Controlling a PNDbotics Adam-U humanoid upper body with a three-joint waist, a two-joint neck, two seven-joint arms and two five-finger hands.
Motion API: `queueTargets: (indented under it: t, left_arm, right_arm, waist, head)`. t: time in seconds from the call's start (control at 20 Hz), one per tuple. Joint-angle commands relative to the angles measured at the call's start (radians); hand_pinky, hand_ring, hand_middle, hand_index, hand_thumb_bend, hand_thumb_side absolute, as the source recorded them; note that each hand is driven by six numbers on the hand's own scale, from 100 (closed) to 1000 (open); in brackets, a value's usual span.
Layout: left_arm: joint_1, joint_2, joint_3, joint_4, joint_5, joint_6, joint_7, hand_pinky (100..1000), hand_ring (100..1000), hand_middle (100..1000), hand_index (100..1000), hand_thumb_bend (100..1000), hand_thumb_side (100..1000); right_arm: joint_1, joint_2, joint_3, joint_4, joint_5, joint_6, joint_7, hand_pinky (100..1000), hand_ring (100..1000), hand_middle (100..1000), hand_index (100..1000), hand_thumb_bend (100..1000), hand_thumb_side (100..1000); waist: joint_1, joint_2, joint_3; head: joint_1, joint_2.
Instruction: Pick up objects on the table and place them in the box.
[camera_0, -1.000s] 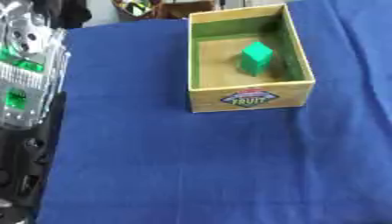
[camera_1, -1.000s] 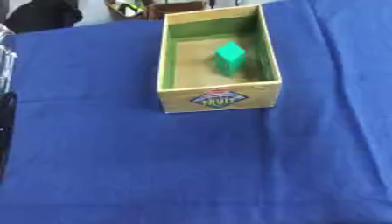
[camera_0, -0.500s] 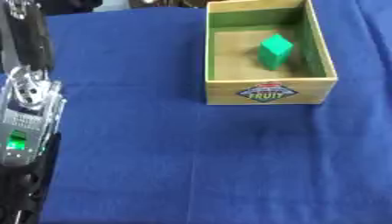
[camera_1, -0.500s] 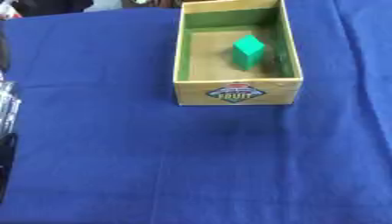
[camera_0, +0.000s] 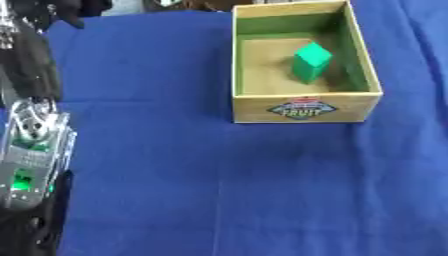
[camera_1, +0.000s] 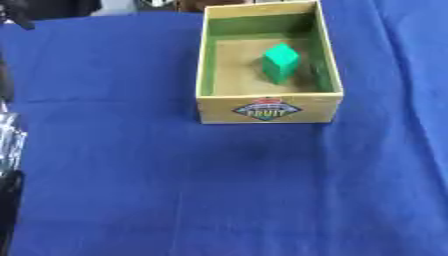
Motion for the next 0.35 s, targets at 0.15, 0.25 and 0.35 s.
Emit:
queueTargets:
  t: [0.15,0.25,0.35]
  left_arm:
    - [0.001,-0.008,0.021,-0.018,0.012,-0.007,-0.013,357,455,450,715,100,982]
    - [0.004,-0.012,0.023,-0.018,0.013,-0.008,-0.014,357,454,447,714,100,981]
    - [0.006,-0.015,0.026,-0.018,0.014,-0.01,-0.012,355,450,443,710,100,980]
  right_arm:
    - [0.0,0.0,-0.011,-0.016,0.008,-0.025,0.009,729,763,732,743,100,898]
    - [0.005,0.006,-0.013,-0.016,0.009,-0.032,0.018,733,765,733,744,100,900]
    - [0.007,0.009,-0.014,-0.016,0.011,-0.048,0.027,730,762,730,744,100,902]
  waist:
    - [-0.003,-0.014,0.001]
    - [-0.001,-0.014,0.001]
    - [0.0,-0.013,0.001]
  head:
    - [-0.015,-0.019]
    - [-0.02,-0.021]
    - [-0.022,-0.022]
